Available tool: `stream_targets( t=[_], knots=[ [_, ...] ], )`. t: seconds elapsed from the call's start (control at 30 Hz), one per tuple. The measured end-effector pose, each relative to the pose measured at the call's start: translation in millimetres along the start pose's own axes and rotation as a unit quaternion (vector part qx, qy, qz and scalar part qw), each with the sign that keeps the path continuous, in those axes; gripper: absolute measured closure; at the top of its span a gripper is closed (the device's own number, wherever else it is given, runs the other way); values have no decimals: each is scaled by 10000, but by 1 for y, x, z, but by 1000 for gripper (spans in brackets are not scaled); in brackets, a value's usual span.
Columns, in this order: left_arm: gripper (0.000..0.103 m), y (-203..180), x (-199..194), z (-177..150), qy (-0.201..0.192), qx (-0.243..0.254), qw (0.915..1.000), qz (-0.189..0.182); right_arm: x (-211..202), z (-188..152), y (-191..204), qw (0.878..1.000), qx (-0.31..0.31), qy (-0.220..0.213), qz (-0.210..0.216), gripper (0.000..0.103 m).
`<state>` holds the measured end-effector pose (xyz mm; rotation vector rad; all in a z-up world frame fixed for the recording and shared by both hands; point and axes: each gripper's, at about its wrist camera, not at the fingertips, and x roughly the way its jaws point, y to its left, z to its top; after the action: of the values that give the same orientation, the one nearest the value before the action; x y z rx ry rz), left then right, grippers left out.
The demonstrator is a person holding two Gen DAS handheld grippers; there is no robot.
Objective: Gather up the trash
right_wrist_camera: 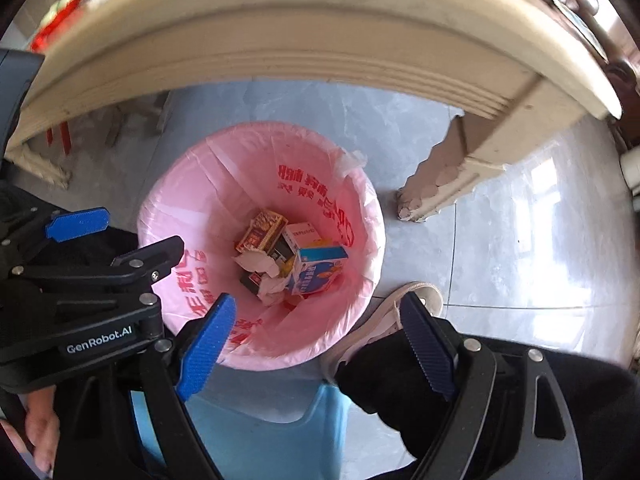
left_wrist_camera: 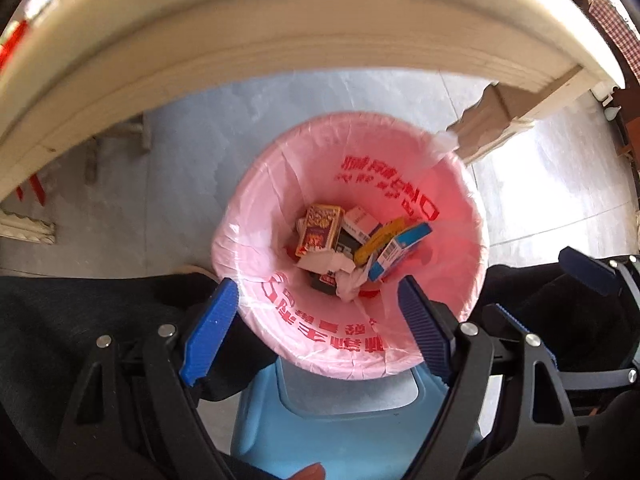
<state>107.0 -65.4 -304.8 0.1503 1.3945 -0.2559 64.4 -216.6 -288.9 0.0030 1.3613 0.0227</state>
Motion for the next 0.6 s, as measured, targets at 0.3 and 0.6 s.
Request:
stream_targets(
  t=[0.3, 0.6],
  knots=[
    [23, -9, -76, -9, -990, -17, 9951, 17, -73, -14, -4, 9952, 235, -941, -115, 21],
    [11, -13, -196, -21, -2473, 72, 9681, 400, -198, -29, -12, 9520, 558, -2882, -868, 7]
  ],
)
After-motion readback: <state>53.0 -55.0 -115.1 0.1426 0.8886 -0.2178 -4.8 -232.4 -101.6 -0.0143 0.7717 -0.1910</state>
